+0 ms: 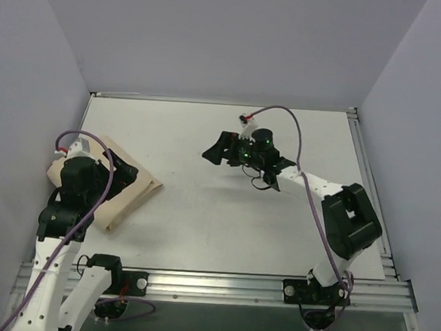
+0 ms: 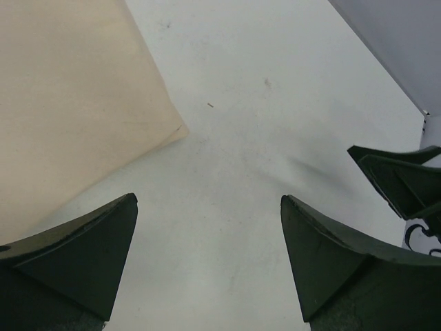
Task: Open and lay out the surgical kit
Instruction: Adjust the surgical kit at the center of the board.
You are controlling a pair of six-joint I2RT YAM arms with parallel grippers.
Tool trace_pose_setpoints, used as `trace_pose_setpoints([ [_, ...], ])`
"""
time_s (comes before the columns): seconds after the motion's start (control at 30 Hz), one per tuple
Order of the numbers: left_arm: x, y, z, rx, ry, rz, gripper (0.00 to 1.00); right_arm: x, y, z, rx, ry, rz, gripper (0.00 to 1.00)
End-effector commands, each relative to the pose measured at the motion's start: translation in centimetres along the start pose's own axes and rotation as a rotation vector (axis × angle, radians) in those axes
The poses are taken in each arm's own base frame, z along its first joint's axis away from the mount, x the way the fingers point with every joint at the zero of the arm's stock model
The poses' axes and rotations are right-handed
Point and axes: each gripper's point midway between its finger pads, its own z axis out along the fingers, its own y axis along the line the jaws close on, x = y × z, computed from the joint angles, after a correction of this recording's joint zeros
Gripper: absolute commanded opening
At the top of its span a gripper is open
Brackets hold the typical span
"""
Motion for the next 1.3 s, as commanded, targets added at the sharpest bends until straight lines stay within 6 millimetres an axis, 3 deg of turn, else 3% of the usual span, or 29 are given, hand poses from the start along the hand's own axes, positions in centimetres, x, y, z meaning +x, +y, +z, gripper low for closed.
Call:
trace_pose_setpoints([
  [0.0, -0.6, 0.5, -1.4, -0.009, -0.044, 0.030, 0.94, -1.4, 3.8, 4.6, -0.162, -0.029, -0.076, 1.00],
  [0.03, -0.7, 0.6, -1.6, -0.014, -0.046, 0.041, 0.94, -1.1, 4.3, 5.5, -0.181, -0.016, -0.077, 1.00],
  [0.07, -0.7, 0.7, -1.7, -0.020, -0.046, 0.042, 0.94, -2.1, 5.9, 6.5, -0.223, -0.025, -0.092, 1.00],
  [0.13, -0.7, 0.8, -1.9, -0.032, -0.042, 0.037, 0.94, 1.0, 6.4, 9.0, -0.266, 0.066, -0.078, 1.00],
  [0.2, -0.5, 0.6, -1.8, -0.031, -0.025, 0.025, 0.94, 1.9, 8.3, 10.2, -0.308, 0.090, -0.101, 1.00],
  [0.3, -0.2, -0.3, -1.5, 0.009, 0.001, 0.005, 0.94, 4.9, 8.6, 12.4, -0.325, 0.147, -0.106, 0.99],
  [0.47, 0.0, -0.9, -1.3, 0.039, 0.008, -0.003, 0.94, 9.1, 10.8, 14.4, -0.388, 0.236, -0.114, 0.96],
  [0.6, -0.1, -0.7, -1.4, 0.034, -0.005, -0.017, 0.94, 11.4, 11.1, 15.5, -0.401, 0.271, -0.105, 0.96],
  [0.77, -0.2, -1.1, -1.7, 0.061, -0.013, -0.019, 0.96, 12.7, 11.1, 16.7, -0.384, 0.306, -0.112, 0.96],
  [0.97, -0.2, -1.3, -1.5, 0.067, -0.005, -0.025, 0.96, 14.3, 9.7, 18.0, -0.321, 0.343, -0.135, 0.95],
  [1.1, 0.2, -1.6, -1.4, 0.085, 0.011, -0.035, 0.96, 14.3, 9.2, 18.9, -0.273, 0.324, -0.140, 0.92],
  [1.27, 0.6, -1.6, -1.2, 0.091, 0.024, -0.041, 0.97, 14.6, 8.9, 19.6, -0.268, 0.336, -0.131, 0.80],
])
